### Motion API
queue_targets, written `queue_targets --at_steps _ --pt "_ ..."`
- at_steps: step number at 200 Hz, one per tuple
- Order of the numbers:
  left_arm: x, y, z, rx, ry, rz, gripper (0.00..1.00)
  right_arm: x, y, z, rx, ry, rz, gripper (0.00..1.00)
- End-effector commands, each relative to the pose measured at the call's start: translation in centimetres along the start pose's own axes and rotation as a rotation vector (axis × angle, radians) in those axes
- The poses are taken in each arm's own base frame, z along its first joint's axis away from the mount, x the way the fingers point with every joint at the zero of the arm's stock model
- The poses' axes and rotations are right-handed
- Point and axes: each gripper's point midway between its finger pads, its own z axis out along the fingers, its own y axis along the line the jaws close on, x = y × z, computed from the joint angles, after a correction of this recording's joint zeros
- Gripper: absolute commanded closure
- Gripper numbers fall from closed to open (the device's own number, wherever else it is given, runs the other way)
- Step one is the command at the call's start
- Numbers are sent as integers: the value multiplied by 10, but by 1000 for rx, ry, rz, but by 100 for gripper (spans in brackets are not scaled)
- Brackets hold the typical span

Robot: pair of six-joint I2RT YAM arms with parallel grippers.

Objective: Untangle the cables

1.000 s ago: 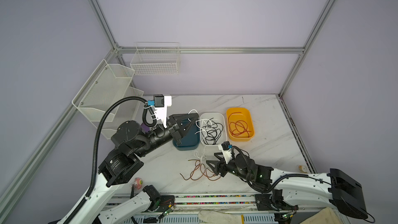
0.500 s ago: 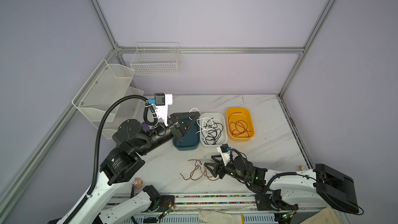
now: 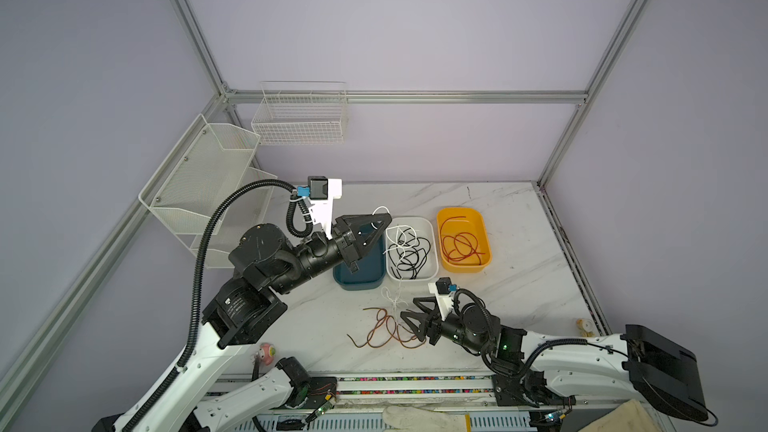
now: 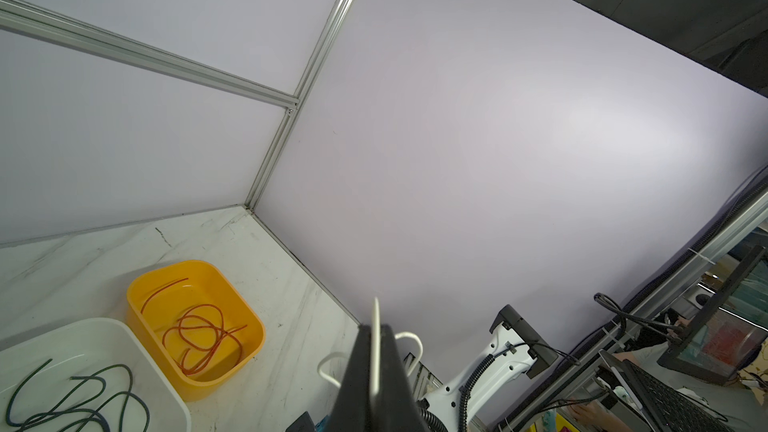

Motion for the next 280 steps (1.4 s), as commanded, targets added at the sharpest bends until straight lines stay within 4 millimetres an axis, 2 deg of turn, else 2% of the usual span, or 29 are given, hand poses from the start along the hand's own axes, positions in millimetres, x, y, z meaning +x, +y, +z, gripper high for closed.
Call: queue_targets --at_steps 1,17,71,99,128,179,239,259,280 --pt "-47 -44 -17 114 -121 39 100 2 6 2 -10 -7 -3 30" --pt "-49 -45 -16 120 -122 39 100 7 6 6 22 2 -15 30" --pt "-50 -48 -12 143 -119 26 100 19 -15 28 202 27 -36 34" --pt "-50 -50 -13 152 -120 22 100 18 -28 33 290 23 -46 46" --pt "-52 -51 -18 148 -130 32 100 17 -30 32 305 15 -42 60" --pt "-54 -39 -25 54 -143 79 100 29 -39 22 311 33 -15 86" --pt "-87 -18 -48 -212 -195 265 100 60 -56 8 316 82 80 92" --pt "-95 -12 -49 -278 -189 322 100 66 -60 5 327 89 95 93" --pt "-92 -3 -43 -320 -156 365 100 64 -61 2 332 86 92 93"
